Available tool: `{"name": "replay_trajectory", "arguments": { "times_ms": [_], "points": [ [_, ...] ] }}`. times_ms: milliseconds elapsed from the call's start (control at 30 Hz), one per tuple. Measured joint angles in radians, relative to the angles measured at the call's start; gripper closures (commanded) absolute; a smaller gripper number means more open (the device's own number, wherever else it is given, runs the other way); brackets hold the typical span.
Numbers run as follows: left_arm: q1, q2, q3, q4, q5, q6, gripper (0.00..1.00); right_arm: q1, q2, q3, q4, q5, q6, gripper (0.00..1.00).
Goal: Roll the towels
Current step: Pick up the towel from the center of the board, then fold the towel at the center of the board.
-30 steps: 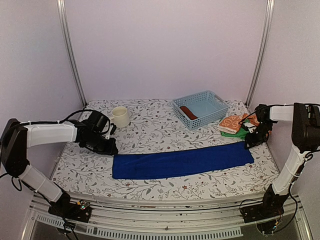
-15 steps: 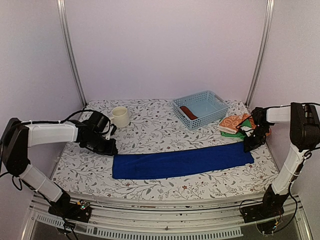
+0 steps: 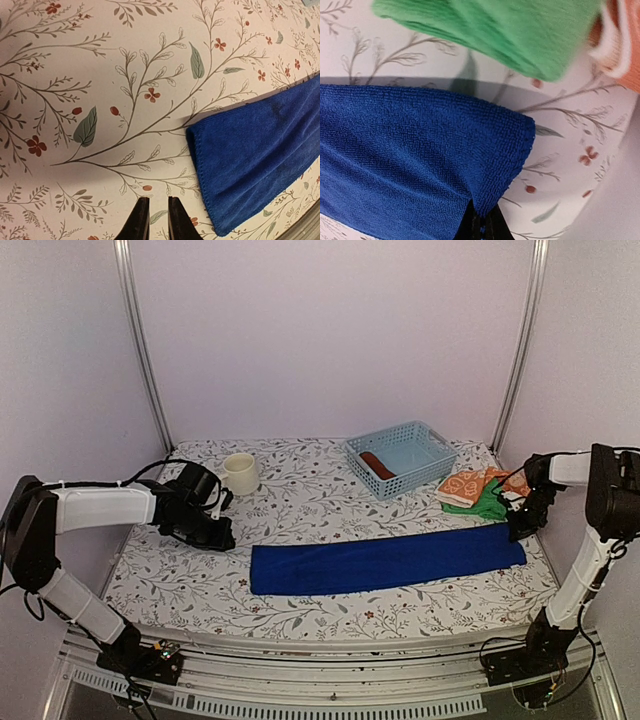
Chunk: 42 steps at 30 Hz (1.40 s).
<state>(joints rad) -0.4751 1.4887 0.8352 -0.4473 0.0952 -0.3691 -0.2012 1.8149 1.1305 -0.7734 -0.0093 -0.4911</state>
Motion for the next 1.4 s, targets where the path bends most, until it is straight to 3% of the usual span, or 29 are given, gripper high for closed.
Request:
{"name": "replay_trajectory", "arguments": {
  "times_ms": [167, 300, 700, 1067, 1400],
  "points": [
    [0.0, 0.0, 0.0, 0.0, 0.0, 0.002, 0.85, -0.033, -0.005, 0.098, -0.092, -0.021, -0.02, 0.97],
    [0.0, 0.0, 0.0, 0.0, 0.001, 0.003, 0.85, -0.017, -0.041, 0.152, -0.166, -0.165, -0.034, 0.97],
    [0.0, 0.024, 0.011, -0.003, 0.002, 0.002, 0.85, 0.154, -0.074, 0.094, -0.329, -0.539, -0.071, 0.97],
    [-0.002, 0.039, 0.015, -0.005, 0.019, -0.015, 0.84, 0.346, 0.034, 0.126, -0.345, -0.687, -0.053, 0.97],
    [-0.046, 0.084, 0.015, -0.008, 0.053, -0.048, 0.84, 0.498, 0.138, 0.218, -0.271, -0.888, 0.062, 0.98]
  ]
}}
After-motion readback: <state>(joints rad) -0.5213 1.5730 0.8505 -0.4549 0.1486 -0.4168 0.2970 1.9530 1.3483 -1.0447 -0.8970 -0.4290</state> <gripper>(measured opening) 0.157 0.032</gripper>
